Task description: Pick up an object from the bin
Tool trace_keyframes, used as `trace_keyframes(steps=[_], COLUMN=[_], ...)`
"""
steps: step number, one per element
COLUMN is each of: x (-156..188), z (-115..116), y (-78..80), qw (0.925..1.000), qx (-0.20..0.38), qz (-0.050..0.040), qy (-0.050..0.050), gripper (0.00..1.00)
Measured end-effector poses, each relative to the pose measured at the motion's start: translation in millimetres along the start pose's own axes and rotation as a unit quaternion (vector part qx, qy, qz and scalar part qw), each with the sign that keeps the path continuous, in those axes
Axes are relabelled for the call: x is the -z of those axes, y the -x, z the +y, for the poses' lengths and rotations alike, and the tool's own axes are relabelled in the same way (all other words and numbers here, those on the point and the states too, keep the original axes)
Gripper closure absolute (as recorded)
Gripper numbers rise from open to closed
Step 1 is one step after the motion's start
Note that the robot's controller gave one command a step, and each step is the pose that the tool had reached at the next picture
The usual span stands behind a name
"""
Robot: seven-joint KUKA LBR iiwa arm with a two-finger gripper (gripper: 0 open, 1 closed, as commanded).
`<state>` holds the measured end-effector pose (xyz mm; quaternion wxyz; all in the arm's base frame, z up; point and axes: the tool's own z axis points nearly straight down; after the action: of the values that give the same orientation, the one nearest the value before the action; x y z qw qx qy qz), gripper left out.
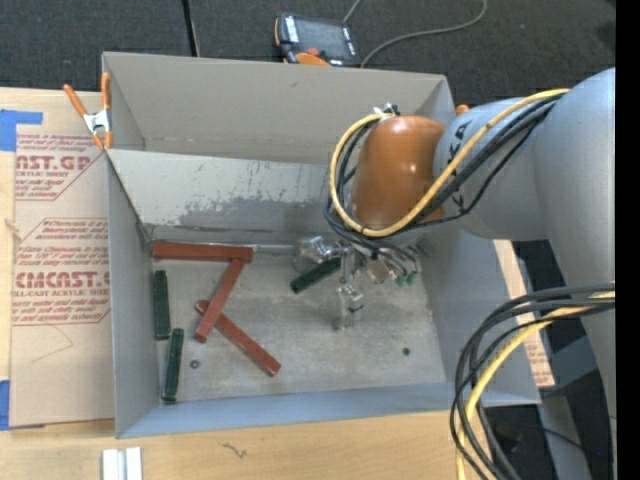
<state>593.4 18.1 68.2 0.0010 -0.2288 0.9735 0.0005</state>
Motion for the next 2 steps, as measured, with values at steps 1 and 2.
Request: trace_keyframes(steps=[1, 2], x=[2, 72], z=[0, 0], y=[0.7, 3.2], qw=[1.0000, 1.0000], qx=[0.000, 0.000], qz=[-0.0002, -0.0033], qy=[0.000, -0.002], gripper=[1.00, 1.00])
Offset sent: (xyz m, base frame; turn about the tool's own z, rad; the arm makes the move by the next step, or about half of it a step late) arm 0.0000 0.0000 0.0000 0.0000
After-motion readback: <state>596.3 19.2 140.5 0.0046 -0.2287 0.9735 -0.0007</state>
